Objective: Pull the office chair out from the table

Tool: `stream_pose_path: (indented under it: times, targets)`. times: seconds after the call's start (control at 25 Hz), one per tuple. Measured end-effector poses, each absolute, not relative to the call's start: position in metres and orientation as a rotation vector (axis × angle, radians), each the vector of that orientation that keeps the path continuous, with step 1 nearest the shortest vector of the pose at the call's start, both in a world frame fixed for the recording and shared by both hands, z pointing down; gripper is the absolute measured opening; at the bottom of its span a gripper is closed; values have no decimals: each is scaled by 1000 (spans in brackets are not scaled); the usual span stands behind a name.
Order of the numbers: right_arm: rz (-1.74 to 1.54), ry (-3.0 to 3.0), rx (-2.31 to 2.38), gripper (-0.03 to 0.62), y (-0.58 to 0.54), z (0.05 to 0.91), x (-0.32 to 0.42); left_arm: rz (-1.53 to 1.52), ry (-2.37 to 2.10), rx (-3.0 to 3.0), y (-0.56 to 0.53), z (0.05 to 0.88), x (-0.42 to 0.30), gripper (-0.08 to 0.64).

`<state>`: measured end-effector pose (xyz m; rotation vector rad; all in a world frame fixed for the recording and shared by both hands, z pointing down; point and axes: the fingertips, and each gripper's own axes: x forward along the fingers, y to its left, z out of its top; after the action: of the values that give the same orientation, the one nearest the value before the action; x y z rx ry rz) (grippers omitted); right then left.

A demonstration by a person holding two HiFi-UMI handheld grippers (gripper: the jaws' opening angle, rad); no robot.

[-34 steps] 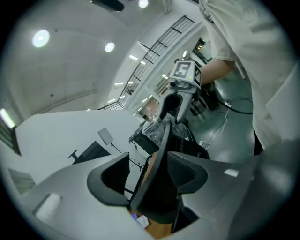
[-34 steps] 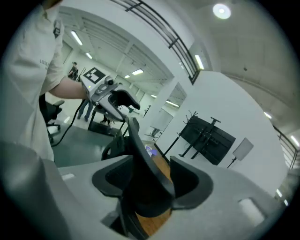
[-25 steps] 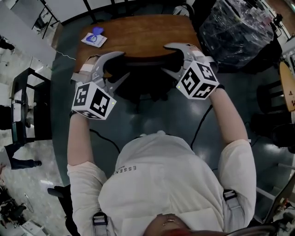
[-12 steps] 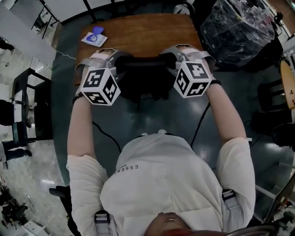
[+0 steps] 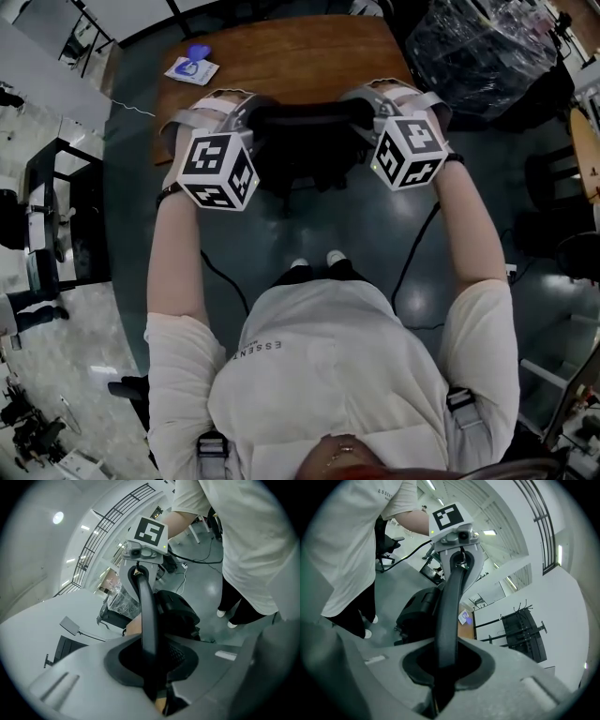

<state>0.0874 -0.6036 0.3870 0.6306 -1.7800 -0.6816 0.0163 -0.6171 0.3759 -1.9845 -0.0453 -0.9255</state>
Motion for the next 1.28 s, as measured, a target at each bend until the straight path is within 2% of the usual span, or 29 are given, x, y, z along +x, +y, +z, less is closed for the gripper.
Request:
stream_pose_path:
  times: [0.36, 1.28]
  targets:
    - [-690, -1782, 612, 32, -593, 385, 87, -959, -21, -1995, -605, 375, 16, 78]
    - [-842, -1810, 608, 14, -484, 388, 54, -1004, 106, -2025, -496, 381, -16, 84]
